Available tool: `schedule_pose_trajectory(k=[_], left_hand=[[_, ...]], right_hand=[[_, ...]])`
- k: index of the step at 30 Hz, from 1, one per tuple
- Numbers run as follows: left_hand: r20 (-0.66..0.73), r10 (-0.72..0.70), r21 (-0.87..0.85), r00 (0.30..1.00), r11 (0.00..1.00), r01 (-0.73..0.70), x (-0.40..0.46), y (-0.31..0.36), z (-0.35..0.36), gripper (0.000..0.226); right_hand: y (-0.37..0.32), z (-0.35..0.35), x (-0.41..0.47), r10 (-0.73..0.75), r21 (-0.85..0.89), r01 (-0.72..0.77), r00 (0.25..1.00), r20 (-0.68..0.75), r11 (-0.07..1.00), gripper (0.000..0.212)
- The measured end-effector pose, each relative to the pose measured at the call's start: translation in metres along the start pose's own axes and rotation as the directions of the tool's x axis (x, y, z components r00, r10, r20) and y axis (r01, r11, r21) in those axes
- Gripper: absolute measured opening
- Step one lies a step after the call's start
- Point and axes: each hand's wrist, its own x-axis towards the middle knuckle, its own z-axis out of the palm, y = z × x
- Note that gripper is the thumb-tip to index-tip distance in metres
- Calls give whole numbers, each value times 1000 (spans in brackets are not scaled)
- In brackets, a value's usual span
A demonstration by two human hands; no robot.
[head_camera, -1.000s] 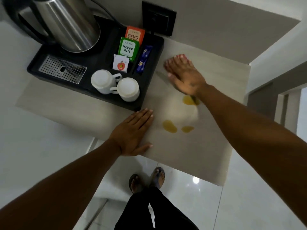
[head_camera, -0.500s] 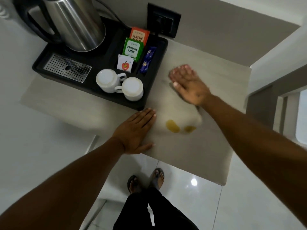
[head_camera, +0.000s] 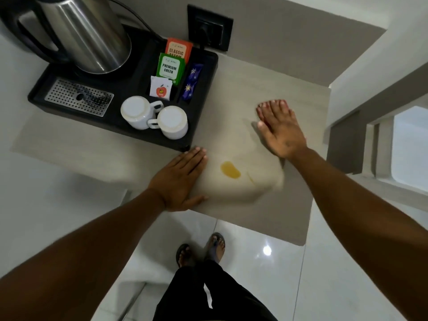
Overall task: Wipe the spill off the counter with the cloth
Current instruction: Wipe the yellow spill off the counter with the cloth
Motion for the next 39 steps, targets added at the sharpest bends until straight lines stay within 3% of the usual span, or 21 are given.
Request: schedule_pose_trajectory(k=[3,7,11,14,17,21,26,28,30,34,36,39], left_hand=[[13,-1,1,1000,1000,1,0,2,-5,98],[31,-37,0,999,999,37,-6,3,-6,97],[15,-36,45,999,998,35,-24,-5,-3,98],[0,-34,43,999,999,34,-26,-6,-2,99],[16,-35,40,999,999,35,-26,-5,-2,100],[30,-33,40,999,999,31,-26,-6,-3,100],[15,-25,33,1000,999,24,-26,-7,-3,98],[5,-16,33,1000,999,15,-27,-7,-4,98],[-1,-16,47,1000,999,16,-27,-6,-3,98],[26,-24,75,999,997,22,-27,-5,-5,99],[27,-28,85,999,996,25,-27,-5,-6,99],[59,-20,87,998,996,14,-27,-4,-7,99]], right_hand=[[-34,18,-15,-85,-5,85,996,6,996,63],[-45,45,-101,-263,-59,267,962,66,962,69],[9,39,-152,-122,-29,123,991,51,992,70],[16,29,-123,25,-21,-25,1000,14,999,76],[-16,29,-76,72,-14,-72,997,2,997,78],[-77,43,-48,-71,-12,71,997,30,997,73],[-110,68,-148,-243,-10,244,967,76,970,71],[-84,67,-182,-182,-15,184,978,100,983,72],[-54,57,-185,-29,-13,31,997,77,999,75],[-55,39,-125,226,24,-227,973,40,974,86],[-82,42,-102,226,33,-227,974,35,973,84],[-133,64,-116,100,16,-100,995,21,995,75]])
